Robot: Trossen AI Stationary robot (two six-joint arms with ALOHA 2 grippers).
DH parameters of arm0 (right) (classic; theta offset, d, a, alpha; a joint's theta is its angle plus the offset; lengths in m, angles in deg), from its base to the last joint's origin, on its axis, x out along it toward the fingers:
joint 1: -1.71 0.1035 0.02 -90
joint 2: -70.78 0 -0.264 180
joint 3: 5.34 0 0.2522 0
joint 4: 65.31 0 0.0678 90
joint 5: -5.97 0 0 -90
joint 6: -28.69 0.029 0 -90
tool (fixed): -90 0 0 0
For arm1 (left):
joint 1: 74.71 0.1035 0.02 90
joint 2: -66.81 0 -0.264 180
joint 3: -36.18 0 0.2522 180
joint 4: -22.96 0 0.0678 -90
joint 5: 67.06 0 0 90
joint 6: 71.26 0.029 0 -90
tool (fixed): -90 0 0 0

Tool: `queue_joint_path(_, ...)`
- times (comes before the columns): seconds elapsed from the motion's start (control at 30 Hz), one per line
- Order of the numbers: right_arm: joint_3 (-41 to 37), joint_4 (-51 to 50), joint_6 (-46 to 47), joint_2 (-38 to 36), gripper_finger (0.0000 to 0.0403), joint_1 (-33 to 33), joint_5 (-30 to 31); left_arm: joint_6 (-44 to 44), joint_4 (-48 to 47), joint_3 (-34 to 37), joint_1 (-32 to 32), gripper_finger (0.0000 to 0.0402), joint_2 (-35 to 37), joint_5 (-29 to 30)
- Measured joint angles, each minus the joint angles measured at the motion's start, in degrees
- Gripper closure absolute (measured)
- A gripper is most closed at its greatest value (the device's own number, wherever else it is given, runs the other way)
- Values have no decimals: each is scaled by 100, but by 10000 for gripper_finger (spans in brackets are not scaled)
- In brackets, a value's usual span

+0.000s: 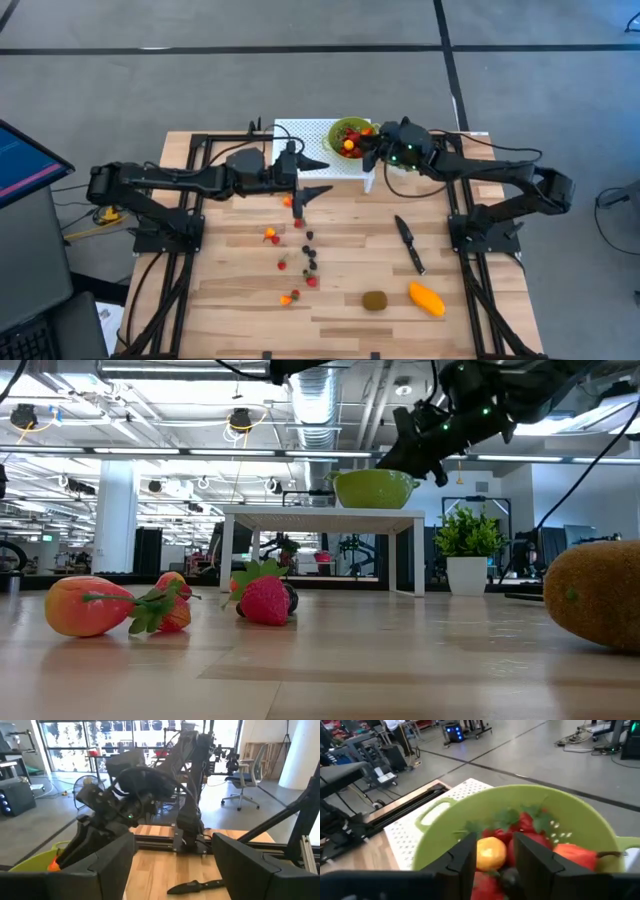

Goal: Pick & Place Fruit
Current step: Put the red raspberry into the green strainer bowl

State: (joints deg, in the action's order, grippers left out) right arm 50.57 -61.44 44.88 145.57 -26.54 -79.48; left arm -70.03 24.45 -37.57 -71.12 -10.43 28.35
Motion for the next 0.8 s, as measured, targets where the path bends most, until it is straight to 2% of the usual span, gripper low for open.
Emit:
queue_joint_path(0.17,0,94,-2,-137,305,-16,-26,0,-169,0,0,153,-2,-1)
queue_joint_path(0.3,0,82,-5,-306,307,105,-117,0,-441,0,0,160,-2,-2)
queue_joint_path(0.37,0,86,17,-434,303,177,-348,0,-716,0,2,161,-2,-20)
queue_joint_path(0.5,0,83,449,-713,298,391,-1291,-1,-1541,0,-11,163,-2,-257)
queue_joint_path(0.57,0,73,659,-853,298,619,-1520,-29,-1985,0,-70,163,-2,-282)
queue_joint_path(0.67,0,-33,471,-1044,309,1181,-1403,-321,-2592,0,-217,165,-2,-282)
queue_joint_path(0.8,0,-378,132,-1116,333,2099,-518,-364,-3380,67,-587,175,-2,14)
